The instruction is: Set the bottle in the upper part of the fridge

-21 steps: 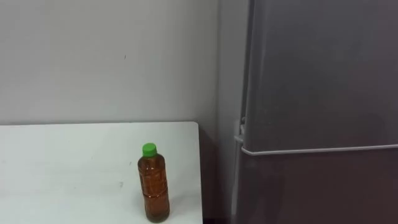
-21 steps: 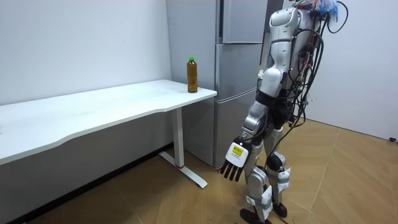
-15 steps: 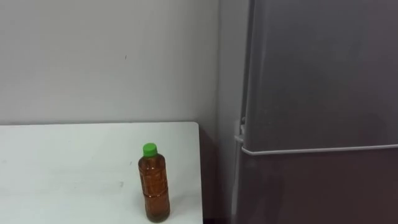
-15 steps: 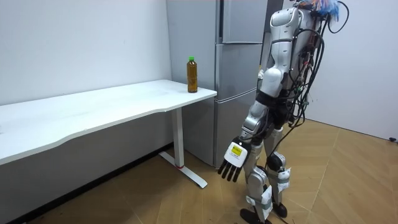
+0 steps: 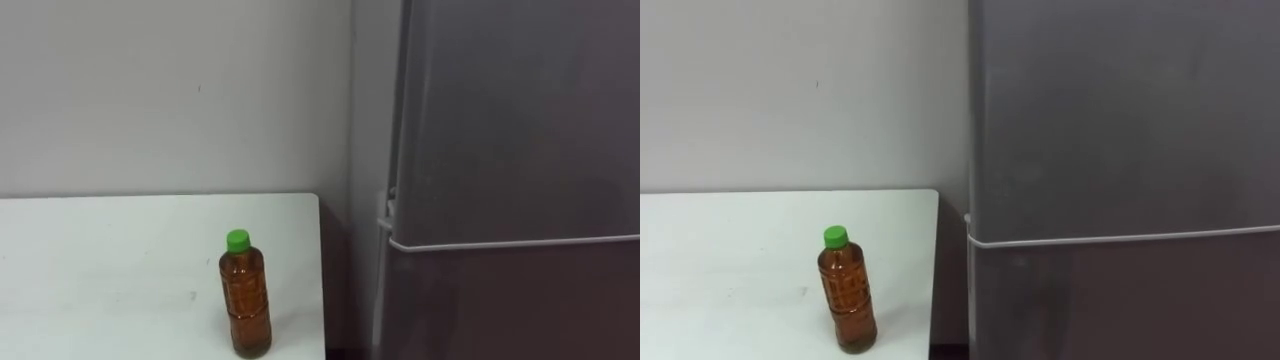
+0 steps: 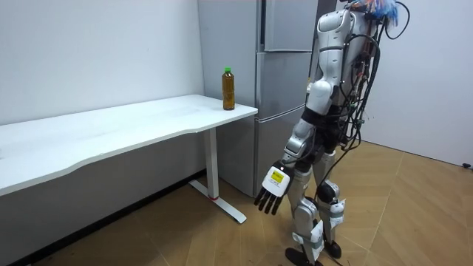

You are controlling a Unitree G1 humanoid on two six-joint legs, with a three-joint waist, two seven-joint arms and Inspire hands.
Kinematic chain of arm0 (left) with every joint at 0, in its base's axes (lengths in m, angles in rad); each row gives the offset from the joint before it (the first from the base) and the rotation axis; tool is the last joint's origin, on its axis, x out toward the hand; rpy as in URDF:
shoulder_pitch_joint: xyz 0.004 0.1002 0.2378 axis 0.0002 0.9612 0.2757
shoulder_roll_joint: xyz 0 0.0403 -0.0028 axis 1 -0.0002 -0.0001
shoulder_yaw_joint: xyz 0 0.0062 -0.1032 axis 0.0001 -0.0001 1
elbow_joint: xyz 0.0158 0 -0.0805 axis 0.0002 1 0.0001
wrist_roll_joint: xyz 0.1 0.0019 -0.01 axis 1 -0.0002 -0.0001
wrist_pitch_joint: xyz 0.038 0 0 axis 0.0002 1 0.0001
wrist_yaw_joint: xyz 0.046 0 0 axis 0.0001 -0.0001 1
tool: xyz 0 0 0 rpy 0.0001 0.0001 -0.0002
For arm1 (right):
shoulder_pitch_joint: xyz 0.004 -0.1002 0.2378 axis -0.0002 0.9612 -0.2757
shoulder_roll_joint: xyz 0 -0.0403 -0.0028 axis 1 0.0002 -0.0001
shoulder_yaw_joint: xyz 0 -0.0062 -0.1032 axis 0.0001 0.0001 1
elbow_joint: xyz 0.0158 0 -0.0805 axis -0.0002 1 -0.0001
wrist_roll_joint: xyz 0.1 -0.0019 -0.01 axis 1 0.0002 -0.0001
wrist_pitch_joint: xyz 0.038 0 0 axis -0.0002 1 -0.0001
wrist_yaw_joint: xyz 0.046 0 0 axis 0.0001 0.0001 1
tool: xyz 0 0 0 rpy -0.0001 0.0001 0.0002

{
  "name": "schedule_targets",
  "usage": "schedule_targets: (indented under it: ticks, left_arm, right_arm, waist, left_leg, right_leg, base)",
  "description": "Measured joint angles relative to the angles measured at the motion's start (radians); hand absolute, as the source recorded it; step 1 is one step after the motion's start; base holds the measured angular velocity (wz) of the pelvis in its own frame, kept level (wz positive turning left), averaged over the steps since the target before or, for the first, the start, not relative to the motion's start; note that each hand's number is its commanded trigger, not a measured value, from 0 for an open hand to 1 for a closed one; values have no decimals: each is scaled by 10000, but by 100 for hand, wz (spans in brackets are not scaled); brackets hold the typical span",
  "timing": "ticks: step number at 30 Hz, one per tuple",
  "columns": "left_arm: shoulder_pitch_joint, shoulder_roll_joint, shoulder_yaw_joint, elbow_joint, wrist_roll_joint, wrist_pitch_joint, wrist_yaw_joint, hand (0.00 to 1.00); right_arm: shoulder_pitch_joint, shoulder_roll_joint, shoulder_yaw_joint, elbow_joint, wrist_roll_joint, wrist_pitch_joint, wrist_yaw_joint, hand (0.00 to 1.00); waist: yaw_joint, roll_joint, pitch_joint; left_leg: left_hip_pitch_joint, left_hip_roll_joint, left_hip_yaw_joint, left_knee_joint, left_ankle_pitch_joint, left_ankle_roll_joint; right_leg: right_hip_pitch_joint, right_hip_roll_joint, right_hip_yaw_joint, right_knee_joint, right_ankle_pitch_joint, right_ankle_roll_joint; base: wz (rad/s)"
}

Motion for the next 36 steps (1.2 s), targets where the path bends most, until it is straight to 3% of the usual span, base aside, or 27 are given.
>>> schedule_targets:
  ticks: [8, 14, 18, 19, 21, 22, 27, 32, 36]
  left_arm:
    - [-9, 3, 383, -31, -742, -154, 442, 0]
    - [-19, -11, 809, -814, -991, -342, 979, 0]
    - [17, -11, 1276, -1721, -1480, -491, 1366, 0]
    - [12, -24, 1457, -2159, -1764, -498, 1434, 0]
    - [-47, -2, 1630, -2570, -2180, -712, 1596, 0]
    - [-62, -16, 1728, -2878, -2372, -822, 1731, 0]
    - [-64, -8, 1735, -3976, -2855, -1368, 2196, 0]
    - [-46, -6, 1929, -5671, -3161, -1569, 2811, 0]
    - [-65, 23, 1930, -6799, -3108, -1958, 3029, 0]
  right_arm:
    - [-17, -5, -5, 22, -58, -6, -127, 0]
    - [3, -26, -23, 30, -20, -11, -279, 0]
    - [67, -78, -245, 22, -125, -35, -261, 0]
    - [49, -70, -403, 26, -200, -42, -254, 0]
    - [58, -75, -654, 43, -276, -58, -235, 0]
    - [90, -74, -834, 16, -442, -109, -239, 0]
    - [267, -77, -1208, -111, -679, -370, -252, 0]
    - [349, -60, -1452, -318, -1037, -429, -255, 0]
    - [343, -91, -1503, -454, -1465, -487, -257, 0]
  waist:
    - [36, 20, 0]
    - [62, 78, -24]
    - [68, 148, -23]
    - [66, 206, -53]
    - [47, 162, -9]
    - [40, 278, -68]
    - [14, 321, 0]
    - [32, 339, -17]
    - [53, 350, -20]
  left_leg:
    - [-10, 3, -23, 27, -18, -1]
    - [11, 6, -21, 16, -18, -1]
    - [165, 11, -28, -14, -18, 0]
    - [170, 9, -36, -19, -18, 0]
    - [186, 6, -55, -71, -17, 1]
    - [188, 3, -60, -58, -17, 2]
    - [179, 7, -63, -3, -15, 7]
    - [-10, 22, -50, 140, -24, 14]
    - [102, 4, -16, 138, -22, 21]
  right_leg:
    - [-8, -48, -47, 3, -2, 2]
    - [2, -43, -23, 15, 0, 1]
    - [87, -40, 0, 134, 0, 2]
    - [94, -40, -4, 144, 0, 2]
    - [169, -24, -15, 144, 1, 3]
    - [173, -24, -14, 157, 2, 3]
    - [142, -30, -10, 230, 5, 0]
    - [-60, -69, -15, 317, -14, -14]
    - [8, -59, -1, 329, -18, -5]
  base:
    - [0]
    - [0]
    - [0]
    - [0]
    - [0]
    - [0]
    - [0]
    - [0]
    - [-2]
